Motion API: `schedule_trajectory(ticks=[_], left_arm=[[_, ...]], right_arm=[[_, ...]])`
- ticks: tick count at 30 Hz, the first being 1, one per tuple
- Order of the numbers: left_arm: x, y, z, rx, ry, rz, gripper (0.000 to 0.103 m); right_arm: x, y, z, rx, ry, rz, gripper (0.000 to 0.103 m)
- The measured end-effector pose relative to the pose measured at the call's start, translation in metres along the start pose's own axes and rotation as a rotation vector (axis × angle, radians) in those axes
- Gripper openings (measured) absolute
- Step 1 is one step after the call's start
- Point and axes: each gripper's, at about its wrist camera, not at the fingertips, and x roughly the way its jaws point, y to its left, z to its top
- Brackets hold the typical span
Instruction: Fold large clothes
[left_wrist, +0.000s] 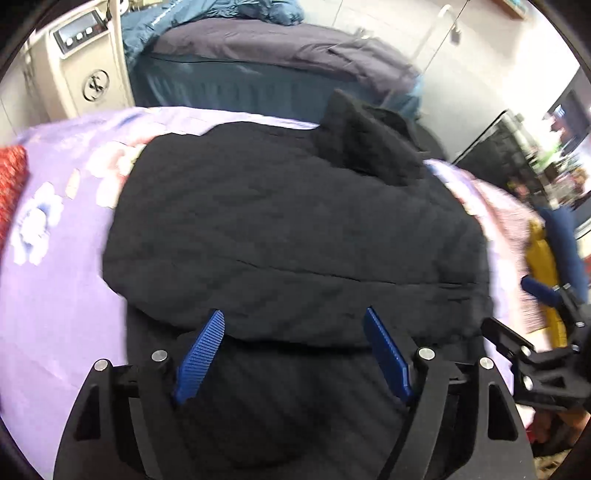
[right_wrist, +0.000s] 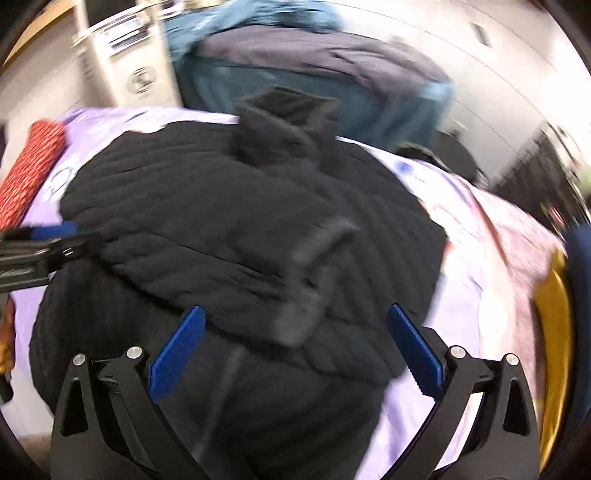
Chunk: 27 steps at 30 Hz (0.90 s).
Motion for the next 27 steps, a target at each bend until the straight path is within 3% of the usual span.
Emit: schedule_trajectory(ticks=[2, 5, 8, 12, 16, 20, 24, 27], left_arm=[[0.007, 0.004, 0.007, 0.021, 0.024, 0.055, 0.075], [0.022, 0.003, 0.017, 0.044, 0.073, 0.104, 0.076], [0.041, 0.002, 0.020, 0.052, 0.120, 0.133, 0.077], [0.055, 0.003, 0.020, 0.065, 0.151, 0.138, 0.081], [0.071, 0.005, 0.020, 0.079, 0.174, 0.146, 0.084], [0.084, 0.005, 0.020, 0.089, 0.180, 0.152, 0.089], [0.097, 0.007, 0.018, 0.108, 0.169, 0.138, 0.097], [0.104, 0.010, 0.014, 0.123, 0.134, 0.135, 0.097]], right_arm=[[0.019, 0.013, 0.008, -0.047, 0.030, 0.030, 0.098], [0.055, 0.021, 0.016, -0.044, 0.116, 0.006, 0.098], [0.090, -0.002, 0.013, 0.079, 0.256, 0.004, 0.098], [0.118, -0.034, 0.004, 0.247, 0.348, 0.067, 0.098], [0.132, -0.043, 0.000, 0.274, 0.372, 0.103, 0.098], [0.143, -0.036, 0.001, 0.232, 0.383, 0.071, 0.098], [0.150, -0.032, 0.001, 0.232, 0.392, 0.066, 0.098], [0.158, -0.030, 0.006, 0.224, 0.394, 0.052, 0.099]])
